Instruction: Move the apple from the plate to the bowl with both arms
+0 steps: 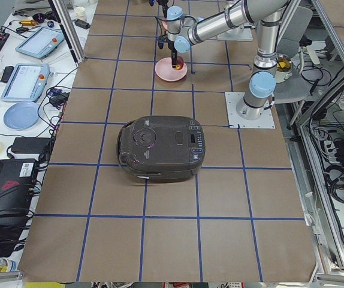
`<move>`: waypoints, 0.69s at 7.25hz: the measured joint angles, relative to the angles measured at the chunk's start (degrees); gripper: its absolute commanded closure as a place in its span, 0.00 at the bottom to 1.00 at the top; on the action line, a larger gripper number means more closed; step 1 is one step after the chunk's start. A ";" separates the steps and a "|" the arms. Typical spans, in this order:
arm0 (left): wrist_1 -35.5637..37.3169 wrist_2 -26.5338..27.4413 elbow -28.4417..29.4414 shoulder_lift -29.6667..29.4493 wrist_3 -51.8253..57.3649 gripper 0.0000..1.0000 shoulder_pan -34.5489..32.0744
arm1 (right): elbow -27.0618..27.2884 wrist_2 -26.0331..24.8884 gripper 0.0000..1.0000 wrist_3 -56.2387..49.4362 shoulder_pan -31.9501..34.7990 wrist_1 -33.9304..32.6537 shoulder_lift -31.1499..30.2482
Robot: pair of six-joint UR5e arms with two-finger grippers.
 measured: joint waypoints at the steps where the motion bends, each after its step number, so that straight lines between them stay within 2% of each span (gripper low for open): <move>1: -2.36 0.10 3.93 -0.06 -0.11 0.73 0.13 | 0.44 -0.08 1.00 0.02 0.00 0.20 -0.16; 3: -7.23 0.20 11.77 -0.36 -1.24 0.73 0.42 | 0.24 -0.18 1.00 0.28 0.00 2.67 -0.70; 5: -11.32 0.19 16.64 -0.47 -2.09 0.73 0.54 | -1.25 0.81 1.00 0.39 0.45 8.02 -3.46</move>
